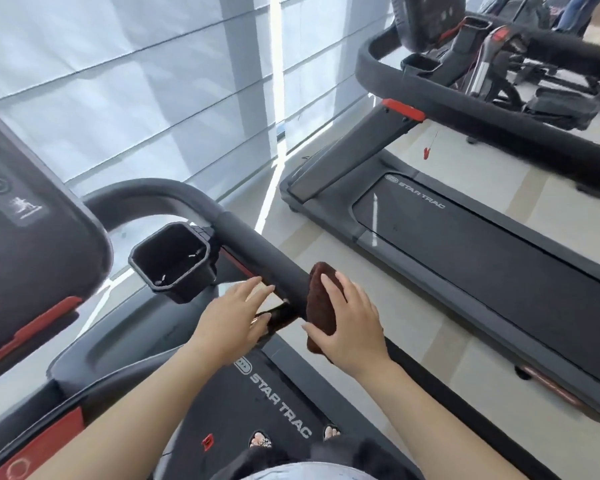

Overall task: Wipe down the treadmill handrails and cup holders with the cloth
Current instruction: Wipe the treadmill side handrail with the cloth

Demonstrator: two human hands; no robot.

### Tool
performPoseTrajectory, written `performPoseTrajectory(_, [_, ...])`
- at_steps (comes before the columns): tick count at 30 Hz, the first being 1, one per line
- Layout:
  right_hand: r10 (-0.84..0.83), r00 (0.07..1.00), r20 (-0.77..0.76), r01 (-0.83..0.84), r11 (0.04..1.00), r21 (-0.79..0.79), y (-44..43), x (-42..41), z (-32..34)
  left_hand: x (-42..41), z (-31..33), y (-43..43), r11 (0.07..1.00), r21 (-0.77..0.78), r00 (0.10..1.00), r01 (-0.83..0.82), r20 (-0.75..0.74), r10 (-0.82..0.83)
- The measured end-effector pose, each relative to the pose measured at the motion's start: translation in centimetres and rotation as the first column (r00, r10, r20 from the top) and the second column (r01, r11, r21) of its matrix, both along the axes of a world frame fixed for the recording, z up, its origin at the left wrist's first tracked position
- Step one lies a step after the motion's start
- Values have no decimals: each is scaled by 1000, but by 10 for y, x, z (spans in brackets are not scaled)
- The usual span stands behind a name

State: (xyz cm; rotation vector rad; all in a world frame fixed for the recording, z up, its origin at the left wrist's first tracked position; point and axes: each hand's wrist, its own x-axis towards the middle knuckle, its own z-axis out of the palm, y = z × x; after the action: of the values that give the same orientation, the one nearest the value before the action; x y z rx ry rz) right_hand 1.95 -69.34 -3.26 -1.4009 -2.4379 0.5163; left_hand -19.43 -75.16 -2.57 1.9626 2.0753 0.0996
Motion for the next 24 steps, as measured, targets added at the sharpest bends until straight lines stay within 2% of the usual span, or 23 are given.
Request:
performPoseTrajectory(4, [22,1000,1,-22,1000,10,-3,17,-1,0,-1,-11,990,-101,992,-95,-90,86])
performPoseTrajectory(9, [53,998,41,-51,997,-59,22,-19,8,7,-1,-6,978,-160,987,-133,-109,116])
performPoseTrajectory(13, [165,986,4,-164,984,-63,34,-39,12,8,-1,-7,971,-157,976,-178,-153,155])
performPoseTrajectory(17, [242,970,-14,-243,970,-33,30,-12,4,10,-2,-6,965,-129,961,-228,-186,202])
performPoseTrajectory(21, [222,974,-37,-223,975,-12,25,4,-4,10,-4,-7,962,-102,952,-254,-201,230])
performPoseTrajectory(24, [193,979,-64,-197,978,-67,34,-19,1,11,-4,-6,962,-93,948,-258,-217,234])
